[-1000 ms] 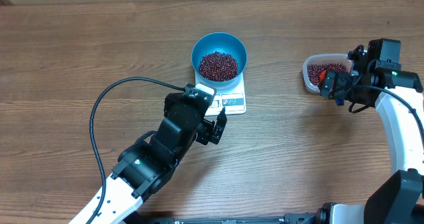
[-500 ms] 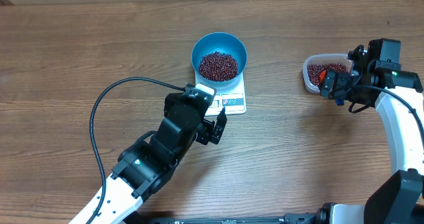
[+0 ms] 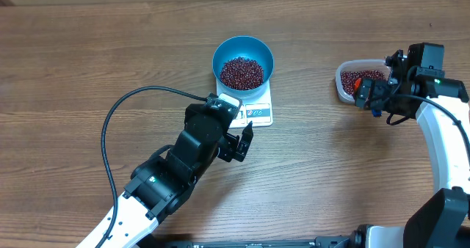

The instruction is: Scoop item into bowl and weigh 150g on scale

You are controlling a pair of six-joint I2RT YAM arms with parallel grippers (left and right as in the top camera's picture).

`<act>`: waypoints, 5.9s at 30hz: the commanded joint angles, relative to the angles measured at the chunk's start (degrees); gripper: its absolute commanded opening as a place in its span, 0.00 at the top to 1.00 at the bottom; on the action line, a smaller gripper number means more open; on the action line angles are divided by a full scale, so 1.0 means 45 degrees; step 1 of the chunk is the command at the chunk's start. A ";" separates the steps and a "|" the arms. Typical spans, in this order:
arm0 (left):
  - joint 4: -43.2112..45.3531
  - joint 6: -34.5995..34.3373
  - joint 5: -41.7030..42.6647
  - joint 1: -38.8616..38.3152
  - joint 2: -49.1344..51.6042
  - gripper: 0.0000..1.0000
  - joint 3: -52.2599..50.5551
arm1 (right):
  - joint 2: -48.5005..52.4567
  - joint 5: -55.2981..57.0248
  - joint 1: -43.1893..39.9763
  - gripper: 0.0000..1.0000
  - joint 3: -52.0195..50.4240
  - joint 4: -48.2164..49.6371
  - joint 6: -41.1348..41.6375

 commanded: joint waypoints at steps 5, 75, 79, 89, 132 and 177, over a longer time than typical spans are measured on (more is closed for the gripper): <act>-0.0087 0.0248 0.0151 0.0053 -0.0199 0.00 0.0078 | 0.0063 0.0107 0.0049 0.00 0.0233 0.0044 -0.0097; -0.0631 -0.3245 -0.0568 0.0063 0.4852 0.01 0.0029 | 0.0063 0.0112 0.0049 0.00 0.0233 0.0044 -0.0097; -0.0345 -0.3585 -0.0656 0.0058 0.5168 0.00 0.0029 | 0.0063 0.0112 0.0049 0.00 0.0233 0.0044 -0.0097; 0.0602 -0.3599 -0.0933 0.0053 0.5411 0.01 0.0024 | 0.0063 0.0112 0.0049 0.00 0.0233 0.0044 -0.0097; 0.0505 -0.3682 -0.1117 0.0053 0.5411 0.01 0.0015 | 0.0063 0.0112 0.0049 0.00 0.0233 0.0044 -0.0097; 0.0486 -0.2370 -0.1205 0.0053 0.3735 0.00 0.0015 | 0.0063 0.0112 0.0049 0.00 0.0233 0.0044 -0.0097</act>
